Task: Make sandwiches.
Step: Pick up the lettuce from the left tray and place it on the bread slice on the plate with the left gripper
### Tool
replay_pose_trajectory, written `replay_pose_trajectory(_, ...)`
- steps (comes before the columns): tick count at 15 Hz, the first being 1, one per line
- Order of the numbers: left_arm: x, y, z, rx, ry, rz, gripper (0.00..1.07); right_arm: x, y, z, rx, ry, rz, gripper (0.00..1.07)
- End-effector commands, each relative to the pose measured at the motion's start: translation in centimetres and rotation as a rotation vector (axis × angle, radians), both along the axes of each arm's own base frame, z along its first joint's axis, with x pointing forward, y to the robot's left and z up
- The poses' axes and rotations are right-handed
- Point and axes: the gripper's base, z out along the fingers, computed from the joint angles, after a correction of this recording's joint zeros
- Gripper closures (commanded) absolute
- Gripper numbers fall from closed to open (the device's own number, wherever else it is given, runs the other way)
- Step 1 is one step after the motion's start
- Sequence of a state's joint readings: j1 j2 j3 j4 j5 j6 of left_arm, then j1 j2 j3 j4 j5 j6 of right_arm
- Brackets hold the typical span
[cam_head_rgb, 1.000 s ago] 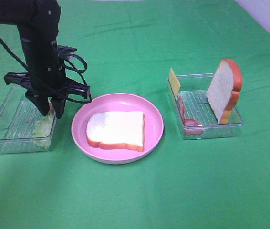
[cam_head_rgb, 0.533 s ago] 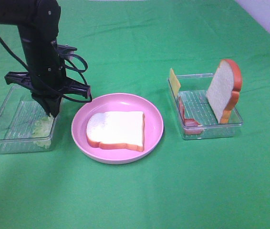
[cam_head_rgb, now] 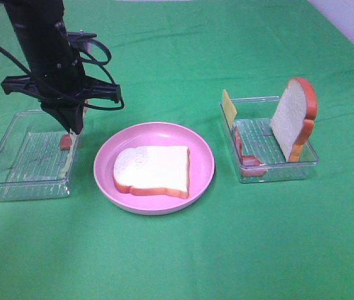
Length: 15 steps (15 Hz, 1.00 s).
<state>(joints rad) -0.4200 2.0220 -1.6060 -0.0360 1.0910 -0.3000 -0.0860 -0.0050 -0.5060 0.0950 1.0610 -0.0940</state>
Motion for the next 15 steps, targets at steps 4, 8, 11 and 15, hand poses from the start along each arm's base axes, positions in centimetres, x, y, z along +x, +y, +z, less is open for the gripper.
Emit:
replay_pose_trajectory(4,-1.2,-4.6,1.5,-0.256,-0.062,-0.106,1.07,-0.2,0.0,0.0,-0.015,-0.015,0.0,0.34)
replay_pose_trajectory(8,-3.2,-10.1,2.1,-0.368,-0.19,-0.237,1.07,-0.2,0.0,0.0,-0.015,-0.015,0.0,0.34)
replay_pose_trajectory(11,-3.5,-11.4,1.3,-0.378,-0.21,-0.256,1.07,-0.2,0.0,0.0,-0.015,-0.015,0.0,0.34)
replay_pose_trajectory(15,-3.3,-11.0,-1.1,-0.277,-0.157,-0.301,1.07,-0.2,0.0,0.0,-0.015,-0.015,0.0,0.34)
